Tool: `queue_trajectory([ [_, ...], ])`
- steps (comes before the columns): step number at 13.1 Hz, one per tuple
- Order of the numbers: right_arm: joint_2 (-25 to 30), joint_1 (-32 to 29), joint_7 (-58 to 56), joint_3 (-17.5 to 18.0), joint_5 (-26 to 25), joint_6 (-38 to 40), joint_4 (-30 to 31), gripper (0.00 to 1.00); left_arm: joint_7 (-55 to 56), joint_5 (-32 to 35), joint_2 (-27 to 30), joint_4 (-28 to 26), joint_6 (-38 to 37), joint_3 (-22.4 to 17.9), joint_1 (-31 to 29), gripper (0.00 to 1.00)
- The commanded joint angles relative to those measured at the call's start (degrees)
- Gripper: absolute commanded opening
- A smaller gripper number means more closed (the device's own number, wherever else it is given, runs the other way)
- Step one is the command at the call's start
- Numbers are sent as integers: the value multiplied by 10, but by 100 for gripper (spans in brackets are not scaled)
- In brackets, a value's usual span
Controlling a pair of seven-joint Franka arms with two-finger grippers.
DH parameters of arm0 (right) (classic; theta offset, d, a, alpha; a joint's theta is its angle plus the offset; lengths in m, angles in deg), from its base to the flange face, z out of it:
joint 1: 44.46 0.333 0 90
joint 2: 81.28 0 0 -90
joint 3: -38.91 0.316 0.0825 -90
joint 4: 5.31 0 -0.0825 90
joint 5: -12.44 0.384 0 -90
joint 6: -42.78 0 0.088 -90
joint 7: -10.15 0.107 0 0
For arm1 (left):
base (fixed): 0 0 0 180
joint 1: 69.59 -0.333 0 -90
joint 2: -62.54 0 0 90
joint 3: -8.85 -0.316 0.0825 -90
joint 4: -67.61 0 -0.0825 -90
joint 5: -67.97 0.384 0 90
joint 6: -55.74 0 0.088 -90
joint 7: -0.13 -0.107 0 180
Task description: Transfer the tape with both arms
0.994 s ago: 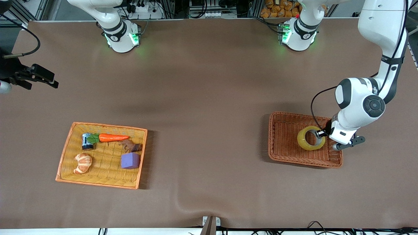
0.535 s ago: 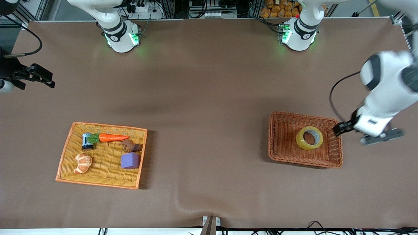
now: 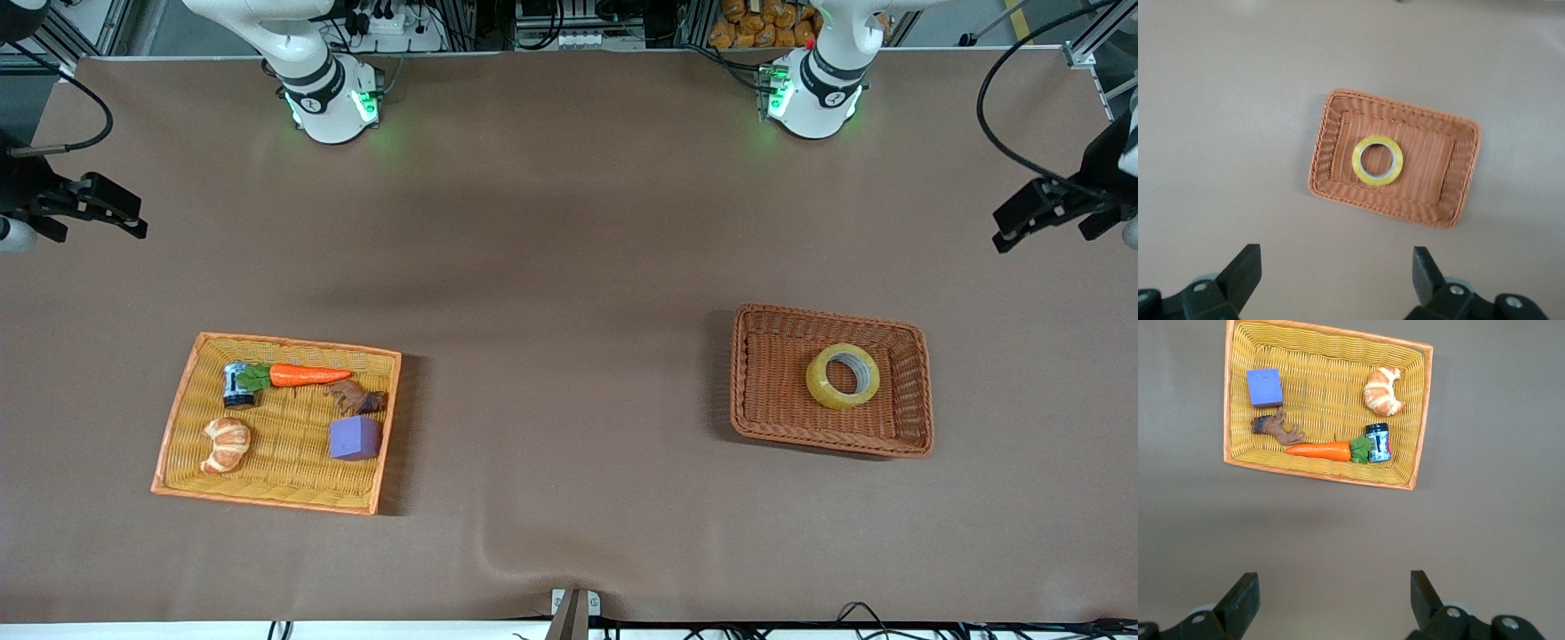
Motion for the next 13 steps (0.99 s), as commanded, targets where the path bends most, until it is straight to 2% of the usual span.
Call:
queue_trajectory([
  [1,0,-3,-3,2,-5,7,-6,100,-43,-19,5,-16,-11,4,-7,100],
  [13,-2,-3,-5,2,-2,5,-4,100,-42,-35,-13,-1,-18,4,-4,100],
])
